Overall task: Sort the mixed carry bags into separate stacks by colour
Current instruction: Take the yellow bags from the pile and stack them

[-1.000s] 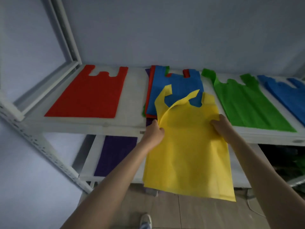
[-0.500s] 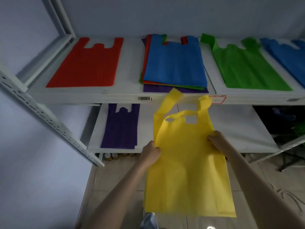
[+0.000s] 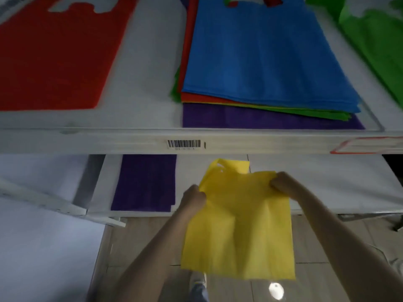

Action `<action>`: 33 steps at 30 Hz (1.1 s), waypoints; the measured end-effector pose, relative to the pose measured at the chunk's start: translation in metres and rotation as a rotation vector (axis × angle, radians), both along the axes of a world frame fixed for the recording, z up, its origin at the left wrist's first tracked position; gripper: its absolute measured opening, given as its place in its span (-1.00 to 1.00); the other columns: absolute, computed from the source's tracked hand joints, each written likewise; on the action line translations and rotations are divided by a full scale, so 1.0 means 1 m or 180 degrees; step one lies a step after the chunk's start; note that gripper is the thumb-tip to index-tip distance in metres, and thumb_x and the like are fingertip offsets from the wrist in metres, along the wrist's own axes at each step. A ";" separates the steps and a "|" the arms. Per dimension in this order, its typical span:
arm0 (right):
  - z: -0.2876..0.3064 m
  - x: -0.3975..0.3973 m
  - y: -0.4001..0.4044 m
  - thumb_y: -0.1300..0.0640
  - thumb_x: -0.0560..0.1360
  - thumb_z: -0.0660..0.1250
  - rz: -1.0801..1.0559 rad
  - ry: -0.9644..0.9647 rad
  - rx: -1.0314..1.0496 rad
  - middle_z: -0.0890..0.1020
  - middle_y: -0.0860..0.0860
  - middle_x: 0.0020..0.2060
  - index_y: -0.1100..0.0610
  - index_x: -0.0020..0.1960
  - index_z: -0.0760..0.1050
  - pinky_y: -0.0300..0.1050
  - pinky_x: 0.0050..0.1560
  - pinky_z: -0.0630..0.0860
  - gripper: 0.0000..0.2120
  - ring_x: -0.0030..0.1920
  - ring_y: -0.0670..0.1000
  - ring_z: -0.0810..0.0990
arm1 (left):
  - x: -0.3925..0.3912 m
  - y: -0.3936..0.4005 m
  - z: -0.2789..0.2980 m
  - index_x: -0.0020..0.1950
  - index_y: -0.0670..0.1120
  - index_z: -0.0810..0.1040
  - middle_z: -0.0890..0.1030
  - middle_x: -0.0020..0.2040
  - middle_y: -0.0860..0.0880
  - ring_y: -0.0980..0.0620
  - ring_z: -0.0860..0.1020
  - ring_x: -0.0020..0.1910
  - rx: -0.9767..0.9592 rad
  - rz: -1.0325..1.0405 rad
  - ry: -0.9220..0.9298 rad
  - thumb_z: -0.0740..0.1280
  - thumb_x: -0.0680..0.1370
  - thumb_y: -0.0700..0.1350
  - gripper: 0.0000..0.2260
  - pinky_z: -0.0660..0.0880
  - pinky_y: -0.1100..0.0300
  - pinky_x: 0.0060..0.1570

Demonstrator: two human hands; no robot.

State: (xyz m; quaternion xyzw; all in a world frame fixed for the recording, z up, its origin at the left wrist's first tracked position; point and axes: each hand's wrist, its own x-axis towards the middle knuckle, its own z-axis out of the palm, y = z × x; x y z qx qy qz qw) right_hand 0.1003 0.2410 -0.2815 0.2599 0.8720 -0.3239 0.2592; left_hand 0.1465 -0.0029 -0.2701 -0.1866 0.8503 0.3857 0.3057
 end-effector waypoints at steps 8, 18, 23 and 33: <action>-0.060 -0.129 -0.008 0.15 0.58 0.18 -0.0649 0.1339 -0.1591 0.65 0.00 -0.25 0.39 0.08 0.54 -0.13 0.05 0.47 -0.69 -0.21 -0.08 0.60 | -0.146 -0.011 -0.085 0.27 -0.18 0.45 0.55 0.07 -0.12 0.05 0.48 -0.16 0.0565 0.0571 0.0899 0.10 0.64 -0.12 -0.72 0.41 0.25 -0.28; -0.213 -0.178 -0.007 0.50 0.50 0.16 -0.0651 0.1228 -0.1577 0.31 0.26 0.38 0.24 0.51 0.02 -0.02 0.15 0.34 -0.36 0.25 0.06 0.35 | -0.174 -0.014 -0.248 0.31 -0.14 0.41 0.53 0.24 -0.17 -0.16 0.53 0.20 0.0265 0.0432 0.0671 0.29 0.47 -0.10 -0.59 0.50 0.07 0.15; -0.177 -0.158 -0.025 0.41 0.54 0.12 -0.0134 0.0692 -0.1018 0.46 0.22 0.29 0.31 0.40 0.30 -0.04 0.03 0.42 -0.57 0.16 0.10 0.45 | -0.156 -0.018 -0.216 0.50 -0.23 0.12 0.27 0.44 -0.22 -0.20 0.30 0.41 -0.0494 -0.0047 0.0276 0.12 0.61 -0.18 -0.53 0.37 0.03 0.29; -0.030 -0.046 -0.039 0.32 0.54 0.13 0.0437 0.0077 -0.0607 0.52 0.08 0.00 0.32 0.23 0.49 -0.17 -0.16 0.43 -0.69 0.00 0.05 0.52 | -0.068 -0.004 -0.056 0.13 -0.37 0.44 0.50 0.11 -0.31 -0.22 0.53 0.07 -0.0444 -0.0633 0.0085 0.05 0.59 -0.29 -0.75 0.40 0.04 -0.12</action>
